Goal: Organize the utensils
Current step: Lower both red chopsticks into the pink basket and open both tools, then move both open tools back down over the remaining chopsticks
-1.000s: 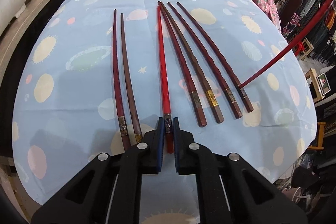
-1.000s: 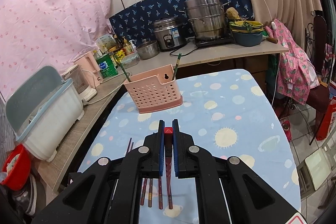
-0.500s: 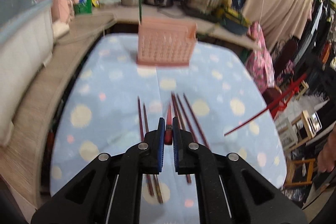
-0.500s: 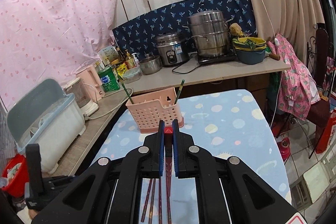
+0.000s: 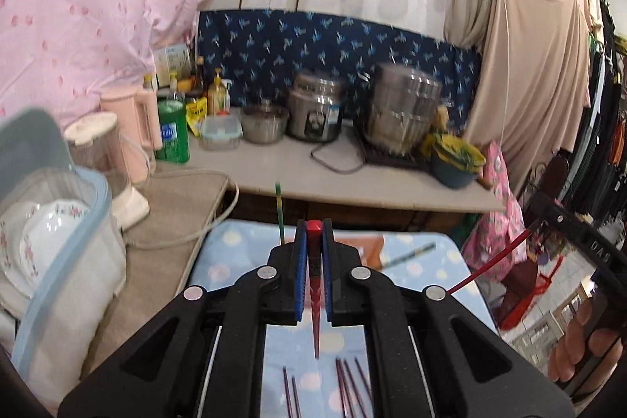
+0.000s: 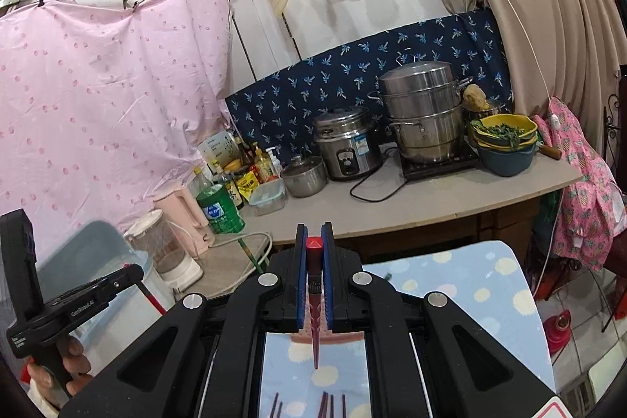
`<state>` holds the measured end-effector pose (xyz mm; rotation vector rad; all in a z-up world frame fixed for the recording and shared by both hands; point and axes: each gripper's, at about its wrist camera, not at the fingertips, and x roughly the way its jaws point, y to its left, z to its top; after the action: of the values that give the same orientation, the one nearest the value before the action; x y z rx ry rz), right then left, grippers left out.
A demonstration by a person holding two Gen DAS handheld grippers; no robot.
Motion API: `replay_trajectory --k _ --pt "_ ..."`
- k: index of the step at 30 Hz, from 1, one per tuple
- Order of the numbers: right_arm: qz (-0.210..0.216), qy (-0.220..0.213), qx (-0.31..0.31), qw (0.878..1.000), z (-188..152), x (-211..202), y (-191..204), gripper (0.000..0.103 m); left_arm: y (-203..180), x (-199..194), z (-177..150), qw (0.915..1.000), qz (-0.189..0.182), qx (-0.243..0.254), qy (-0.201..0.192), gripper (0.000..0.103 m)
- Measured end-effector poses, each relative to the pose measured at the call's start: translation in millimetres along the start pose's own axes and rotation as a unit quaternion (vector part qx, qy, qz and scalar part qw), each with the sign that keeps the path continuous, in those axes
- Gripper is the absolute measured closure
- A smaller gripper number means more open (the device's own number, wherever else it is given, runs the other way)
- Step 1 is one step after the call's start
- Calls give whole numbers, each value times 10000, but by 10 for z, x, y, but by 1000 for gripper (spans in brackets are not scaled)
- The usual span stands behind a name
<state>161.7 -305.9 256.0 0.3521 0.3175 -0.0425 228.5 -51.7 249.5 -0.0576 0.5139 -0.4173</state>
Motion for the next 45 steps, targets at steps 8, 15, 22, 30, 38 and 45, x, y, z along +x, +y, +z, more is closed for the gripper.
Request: replay_trajectory --k 8,15,22,30,38,45 --pt "79 -151 39 9998 400 718 106 96 7 450 519 9987 80 -108 -486 96" --pt "38 157 70 9998 270 1292 69 96 57 970 632 9987 213 -91 -455 96" --pt "-172 657 3 9977 -170 1733 -104 96 238 1422 379 9994 211 -262 -54 96" --pt "-357 824 12 9960 -359 1852 -228 85 423 1715 85 9975 275 -553 345 91" --pt "-285 617 205 9975 -328 1485 -273 71 502 1495 -95 9964 426 -653 346 54" --pt "-328 641 -109 9973 -527 1014 -124 71 455 1114 -389 9963 597 -429 445 48"
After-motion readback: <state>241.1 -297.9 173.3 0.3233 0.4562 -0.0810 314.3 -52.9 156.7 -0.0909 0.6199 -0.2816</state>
